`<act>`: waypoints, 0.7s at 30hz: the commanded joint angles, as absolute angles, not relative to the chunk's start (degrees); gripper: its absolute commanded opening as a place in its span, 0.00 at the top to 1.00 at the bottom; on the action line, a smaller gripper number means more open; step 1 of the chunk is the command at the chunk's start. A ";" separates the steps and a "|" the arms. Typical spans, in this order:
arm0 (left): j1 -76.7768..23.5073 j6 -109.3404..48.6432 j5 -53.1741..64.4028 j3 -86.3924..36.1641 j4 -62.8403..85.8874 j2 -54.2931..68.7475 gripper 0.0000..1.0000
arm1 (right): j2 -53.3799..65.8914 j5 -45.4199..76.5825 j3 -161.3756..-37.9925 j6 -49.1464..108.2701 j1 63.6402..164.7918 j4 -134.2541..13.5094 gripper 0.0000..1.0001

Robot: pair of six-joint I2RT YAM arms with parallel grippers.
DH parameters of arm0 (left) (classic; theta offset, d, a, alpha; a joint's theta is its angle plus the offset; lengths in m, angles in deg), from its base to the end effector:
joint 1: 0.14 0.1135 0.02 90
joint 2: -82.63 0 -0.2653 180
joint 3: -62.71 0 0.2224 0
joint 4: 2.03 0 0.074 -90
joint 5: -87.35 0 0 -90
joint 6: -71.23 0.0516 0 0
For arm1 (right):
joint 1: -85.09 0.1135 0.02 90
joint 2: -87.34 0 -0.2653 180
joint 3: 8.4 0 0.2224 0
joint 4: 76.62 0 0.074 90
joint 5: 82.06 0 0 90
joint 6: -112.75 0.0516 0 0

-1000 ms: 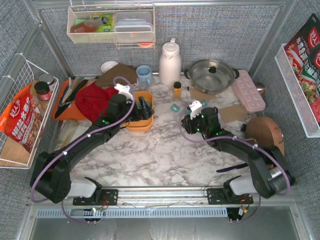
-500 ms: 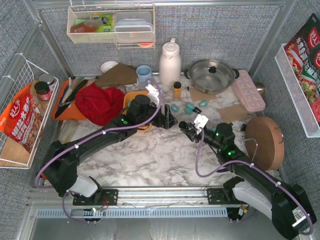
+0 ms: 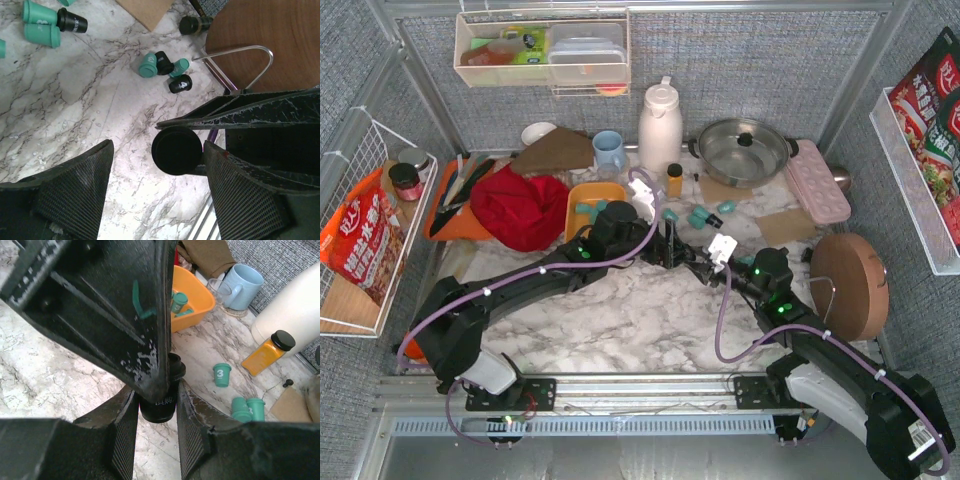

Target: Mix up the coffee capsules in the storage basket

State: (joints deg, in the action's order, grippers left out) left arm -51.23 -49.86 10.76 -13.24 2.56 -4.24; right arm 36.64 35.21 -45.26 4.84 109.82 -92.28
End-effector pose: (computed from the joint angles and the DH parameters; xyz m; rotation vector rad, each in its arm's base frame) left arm 0.2065 -0.2749 0.3031 0.5253 1.9459 -1.1810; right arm 0.1606 0.1000 0.2694 -0.9035 1.2724 0.4595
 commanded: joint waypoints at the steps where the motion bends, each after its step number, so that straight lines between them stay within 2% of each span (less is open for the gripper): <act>1: -52.08 -50.42 9.34 -14.20 -0.27 -5.26 0.19 | 36.93 36.65 -45.10 4.10 109.97 -93.51 0.78; 9: -52.61 -50.94 9.53 -14.80 -0.72 -6.31 0.29 | 37.23 36.51 -45.12 3.76 110.05 -93.26 0.77; 16: -52.69 -51.18 9.73 -14.91 -0.47 -6.38 0.44 | 37.33 35.92 -45.05 3.74 110.06 -93.23 0.76; 21: -52.69 -51.24 9.80 -15.15 -0.19 -6.11 0.60 | 37.25 35.19 -45.13 3.92 110.09 -93.22 0.74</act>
